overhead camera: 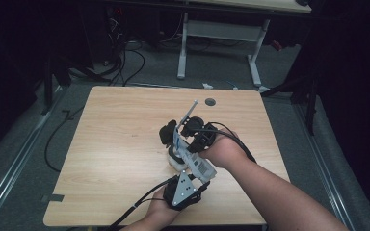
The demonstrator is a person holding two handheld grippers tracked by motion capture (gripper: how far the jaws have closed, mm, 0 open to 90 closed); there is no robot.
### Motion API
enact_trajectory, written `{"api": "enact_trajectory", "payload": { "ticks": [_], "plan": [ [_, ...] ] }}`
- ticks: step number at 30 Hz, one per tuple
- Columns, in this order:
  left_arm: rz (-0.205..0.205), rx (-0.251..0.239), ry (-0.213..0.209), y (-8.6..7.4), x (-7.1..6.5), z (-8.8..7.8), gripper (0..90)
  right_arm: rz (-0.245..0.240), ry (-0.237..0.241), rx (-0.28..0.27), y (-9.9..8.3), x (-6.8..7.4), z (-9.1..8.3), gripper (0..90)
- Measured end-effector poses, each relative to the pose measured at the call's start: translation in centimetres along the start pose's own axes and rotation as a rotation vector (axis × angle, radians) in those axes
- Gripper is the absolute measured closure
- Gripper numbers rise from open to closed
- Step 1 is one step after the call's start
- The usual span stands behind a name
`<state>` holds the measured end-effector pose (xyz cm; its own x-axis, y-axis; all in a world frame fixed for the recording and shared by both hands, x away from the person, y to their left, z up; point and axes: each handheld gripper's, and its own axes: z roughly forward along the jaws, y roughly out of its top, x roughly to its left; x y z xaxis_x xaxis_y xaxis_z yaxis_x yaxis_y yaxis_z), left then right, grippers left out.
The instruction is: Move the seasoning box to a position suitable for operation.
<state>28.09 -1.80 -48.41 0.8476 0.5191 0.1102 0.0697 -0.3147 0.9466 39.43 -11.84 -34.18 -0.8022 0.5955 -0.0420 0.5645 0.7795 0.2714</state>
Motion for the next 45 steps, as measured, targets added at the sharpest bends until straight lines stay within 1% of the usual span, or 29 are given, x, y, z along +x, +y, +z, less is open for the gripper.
{"api": "enact_trajectory", "payload": {
  "ticks": [28,30,32,45],
  "plan": [
    [0.001,-0.003,0.001,0.09,0.00,-0.05,59.5,-0.006,-0.003,0.001,0.08,0.04,0.01,89.4],
    [0.006,-0.001,0.002,0.12,0.04,-0.08,59.6,-0.007,-0.001,0.000,0.11,0.03,0.02,89.4],
    [0.000,-0.006,0.001,0.13,0.01,-0.08,59.6,-0.006,-0.004,0.003,0.15,0.03,-0.01,89.3],
    [0.001,-0.011,0.003,0.24,0.06,-0.17,59.6,-0.011,-0.006,0.004,0.26,0.06,-0.10,89.4]
  ]
}}
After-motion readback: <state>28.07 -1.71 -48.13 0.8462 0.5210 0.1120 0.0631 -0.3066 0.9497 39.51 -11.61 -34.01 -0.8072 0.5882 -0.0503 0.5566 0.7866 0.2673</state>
